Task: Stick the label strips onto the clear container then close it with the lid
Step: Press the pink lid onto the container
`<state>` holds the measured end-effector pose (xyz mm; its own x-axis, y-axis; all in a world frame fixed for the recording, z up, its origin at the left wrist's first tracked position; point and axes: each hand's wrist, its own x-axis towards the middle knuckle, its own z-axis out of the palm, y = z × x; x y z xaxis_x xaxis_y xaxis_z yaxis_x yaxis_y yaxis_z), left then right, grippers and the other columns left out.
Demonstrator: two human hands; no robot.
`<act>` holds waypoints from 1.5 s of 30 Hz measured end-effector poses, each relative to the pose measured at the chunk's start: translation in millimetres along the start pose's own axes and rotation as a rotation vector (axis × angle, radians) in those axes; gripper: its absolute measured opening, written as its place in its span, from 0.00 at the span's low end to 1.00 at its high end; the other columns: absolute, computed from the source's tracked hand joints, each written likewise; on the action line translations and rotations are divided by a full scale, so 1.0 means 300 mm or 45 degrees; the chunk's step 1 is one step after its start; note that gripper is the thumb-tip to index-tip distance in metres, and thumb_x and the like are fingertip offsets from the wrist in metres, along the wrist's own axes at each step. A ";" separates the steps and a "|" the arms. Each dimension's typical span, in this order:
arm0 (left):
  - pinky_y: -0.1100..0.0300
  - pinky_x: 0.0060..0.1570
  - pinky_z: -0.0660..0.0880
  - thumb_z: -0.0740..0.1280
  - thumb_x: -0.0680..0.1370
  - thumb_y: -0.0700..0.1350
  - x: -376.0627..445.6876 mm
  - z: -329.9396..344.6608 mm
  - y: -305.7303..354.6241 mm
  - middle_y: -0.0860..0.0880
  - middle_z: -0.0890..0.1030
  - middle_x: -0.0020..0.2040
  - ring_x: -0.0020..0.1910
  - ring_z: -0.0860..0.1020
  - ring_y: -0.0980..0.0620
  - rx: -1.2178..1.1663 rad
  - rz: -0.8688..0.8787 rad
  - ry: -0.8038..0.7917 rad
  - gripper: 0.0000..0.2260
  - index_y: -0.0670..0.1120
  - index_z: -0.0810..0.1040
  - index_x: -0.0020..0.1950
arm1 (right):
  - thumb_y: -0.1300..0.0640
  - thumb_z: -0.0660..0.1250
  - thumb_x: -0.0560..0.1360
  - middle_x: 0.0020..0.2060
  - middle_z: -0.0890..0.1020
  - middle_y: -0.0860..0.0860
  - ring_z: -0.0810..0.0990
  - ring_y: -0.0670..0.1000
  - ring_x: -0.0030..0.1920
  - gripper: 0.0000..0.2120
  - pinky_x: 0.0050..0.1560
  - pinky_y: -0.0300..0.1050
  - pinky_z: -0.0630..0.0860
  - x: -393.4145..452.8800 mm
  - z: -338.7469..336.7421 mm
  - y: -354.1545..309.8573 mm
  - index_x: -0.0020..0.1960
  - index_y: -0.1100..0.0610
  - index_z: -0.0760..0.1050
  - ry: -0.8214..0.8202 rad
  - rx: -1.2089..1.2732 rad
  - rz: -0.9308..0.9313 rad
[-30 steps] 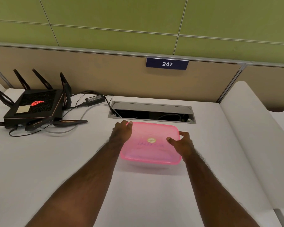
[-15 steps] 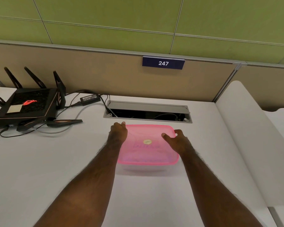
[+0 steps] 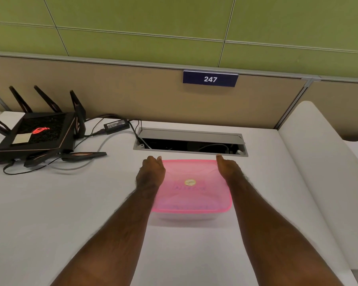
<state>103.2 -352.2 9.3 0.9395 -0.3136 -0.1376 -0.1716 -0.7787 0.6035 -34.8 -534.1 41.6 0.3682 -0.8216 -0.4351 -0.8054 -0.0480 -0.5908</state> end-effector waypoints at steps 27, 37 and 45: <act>0.49 0.58 0.72 0.55 0.81 0.58 -0.002 -0.029 -0.061 0.39 0.78 0.61 0.59 0.76 0.39 -0.329 -0.148 -0.089 0.22 0.42 0.74 0.61 | 0.35 0.46 0.79 0.58 0.79 0.62 0.78 0.63 0.56 0.34 0.56 0.59 0.77 0.000 -0.011 0.091 0.60 0.63 0.75 0.028 0.051 -0.174; 0.55 0.36 0.81 0.72 0.75 0.50 -0.305 -0.141 -0.287 0.43 0.77 0.44 0.35 0.80 0.49 -1.025 -0.435 -0.681 0.14 0.39 0.76 0.48 | 0.46 0.74 0.69 0.52 0.82 0.60 0.83 0.57 0.48 0.26 0.49 0.51 0.82 -0.236 -0.046 0.389 0.58 0.60 0.75 -0.507 0.659 -0.024; 0.57 0.33 0.80 0.72 0.75 0.49 -0.293 -0.156 -0.257 0.44 0.79 0.41 0.36 0.81 0.49 -0.983 -0.481 -0.678 0.11 0.41 0.78 0.46 | 0.55 0.72 0.74 0.47 0.81 0.60 0.81 0.53 0.43 0.17 0.45 0.46 0.83 -0.225 -0.043 0.377 0.56 0.66 0.77 -0.527 0.787 0.042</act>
<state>47.8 -239.2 11.6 0.6056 -0.4683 -0.6434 0.5256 -0.3718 0.7652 -156.8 -491.5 12.9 0.5916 -0.5303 -0.6073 -0.4557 0.4014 -0.7945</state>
